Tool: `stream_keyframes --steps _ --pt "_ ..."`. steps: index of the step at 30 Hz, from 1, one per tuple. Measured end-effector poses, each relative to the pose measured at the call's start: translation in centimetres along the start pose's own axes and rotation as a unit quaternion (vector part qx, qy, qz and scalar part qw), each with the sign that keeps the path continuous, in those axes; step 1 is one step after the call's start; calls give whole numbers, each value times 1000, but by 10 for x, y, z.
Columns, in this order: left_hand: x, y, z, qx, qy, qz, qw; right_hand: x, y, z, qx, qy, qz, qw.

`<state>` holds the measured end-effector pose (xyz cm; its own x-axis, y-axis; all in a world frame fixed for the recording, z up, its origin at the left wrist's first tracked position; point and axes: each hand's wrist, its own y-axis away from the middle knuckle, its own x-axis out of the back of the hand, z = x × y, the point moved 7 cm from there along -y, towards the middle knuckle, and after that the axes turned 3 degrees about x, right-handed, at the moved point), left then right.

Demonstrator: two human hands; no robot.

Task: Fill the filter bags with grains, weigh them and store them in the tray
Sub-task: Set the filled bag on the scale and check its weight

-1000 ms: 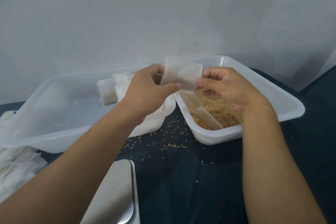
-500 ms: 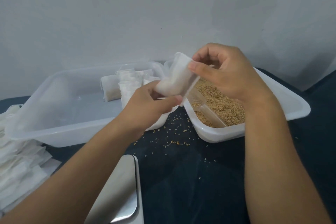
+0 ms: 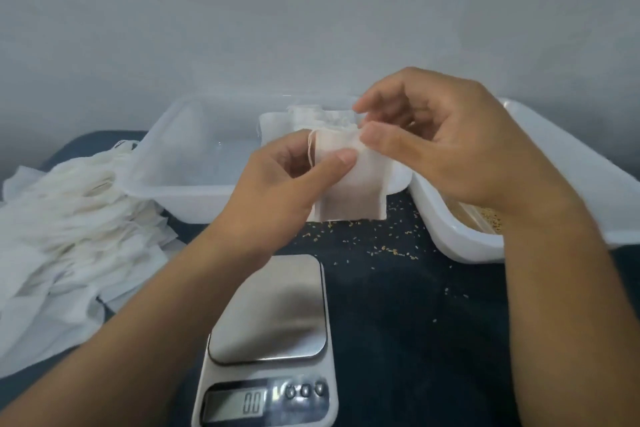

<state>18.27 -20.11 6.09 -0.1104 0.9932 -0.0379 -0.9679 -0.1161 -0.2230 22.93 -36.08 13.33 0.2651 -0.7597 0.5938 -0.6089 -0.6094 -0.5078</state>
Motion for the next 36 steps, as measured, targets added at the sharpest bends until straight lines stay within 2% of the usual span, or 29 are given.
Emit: stream_keyframes --steps 4,7,11,15,20,23,27,31,33,36 --pt "31 13 -1 2 13 29 999 -27 -4 9 -40 -14 -47 998" --pt "50 24 -3 7 6 39 999 -47 -7 6 -41 1 -42 998" --pt "72 45 -13 31 18 -14 999 -73 6 -4 -43 -18 -101 994" --pt "87 69 -38 75 -9 -69 995 -99 31 1 -101 -75 -172 977" --pt "96 82 -71 118 -159 -42 979 -134 54 37 -201 -51 -206 956" --pt "103 81 -72 72 -300 -5 951 -144 58 48 -195 -5 -211 958" --pt "111 79 -64 25 -375 27 926 -142 62 53 -159 76 -187 967" --pt "132 75 -67 46 -349 110 929 -127 64 66 -182 67 -122 973" --pt "146 73 -71 62 -334 160 927 -120 64 76 -208 45 -74 974" --pt "163 69 -80 90 -302 218 924 -114 63 89 -222 69 3 973"
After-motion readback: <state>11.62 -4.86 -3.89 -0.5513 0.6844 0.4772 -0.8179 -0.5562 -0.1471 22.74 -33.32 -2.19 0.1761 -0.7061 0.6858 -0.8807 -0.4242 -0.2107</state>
